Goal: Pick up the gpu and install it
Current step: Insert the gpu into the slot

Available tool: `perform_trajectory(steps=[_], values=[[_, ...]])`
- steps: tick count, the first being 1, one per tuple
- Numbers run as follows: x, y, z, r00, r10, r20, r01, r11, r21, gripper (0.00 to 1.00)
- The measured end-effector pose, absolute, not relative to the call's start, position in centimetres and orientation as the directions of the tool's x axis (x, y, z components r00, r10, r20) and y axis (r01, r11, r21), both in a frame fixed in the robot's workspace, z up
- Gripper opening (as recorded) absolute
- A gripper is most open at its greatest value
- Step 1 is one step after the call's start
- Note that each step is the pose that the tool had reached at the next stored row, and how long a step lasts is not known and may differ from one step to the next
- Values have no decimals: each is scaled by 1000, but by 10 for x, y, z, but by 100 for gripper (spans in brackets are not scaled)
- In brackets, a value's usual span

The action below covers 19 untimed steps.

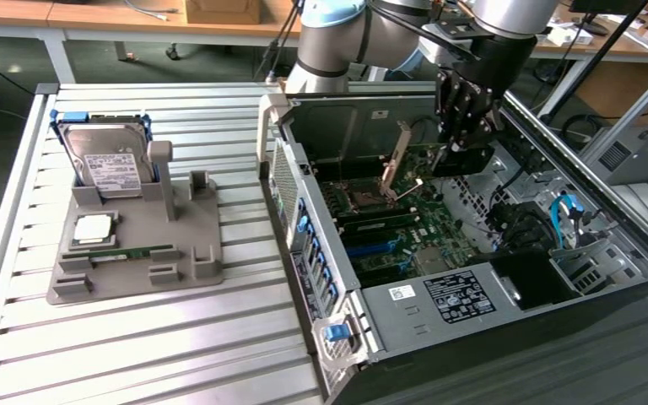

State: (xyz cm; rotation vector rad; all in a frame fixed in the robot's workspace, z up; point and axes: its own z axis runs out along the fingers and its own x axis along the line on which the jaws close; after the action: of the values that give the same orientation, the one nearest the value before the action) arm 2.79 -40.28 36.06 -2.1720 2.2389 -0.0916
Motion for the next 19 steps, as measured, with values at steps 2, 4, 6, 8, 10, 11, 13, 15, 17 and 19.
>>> perform_trajectory(steps=[2,4,6,8,10,11,13,15,17,19], values=[[27,-403,361,-31,-999,26,-998,30,-57,27],[27,-403,360,-31,-999,26,-998,30,-57,27],[27,-403,360,-31,-999,26,-998,30,-57,27],[26,-403,360,-31,-999,26,-998,30,-57,27],[26,-403,360,-31,-999,26,-998,29,-57,27],[24,-404,359,-31,-999,26,-998,29,-57,27],[22,-404,357,-30,-999,26,-998,29,-57,27],[22,-404,357,-30,-999,26,-998,29,-57,27],[22,-404,357,-30,-999,26,-998,29,-57,27],[21,-404,357,-30,-999,26,-998,29,-57,27]])
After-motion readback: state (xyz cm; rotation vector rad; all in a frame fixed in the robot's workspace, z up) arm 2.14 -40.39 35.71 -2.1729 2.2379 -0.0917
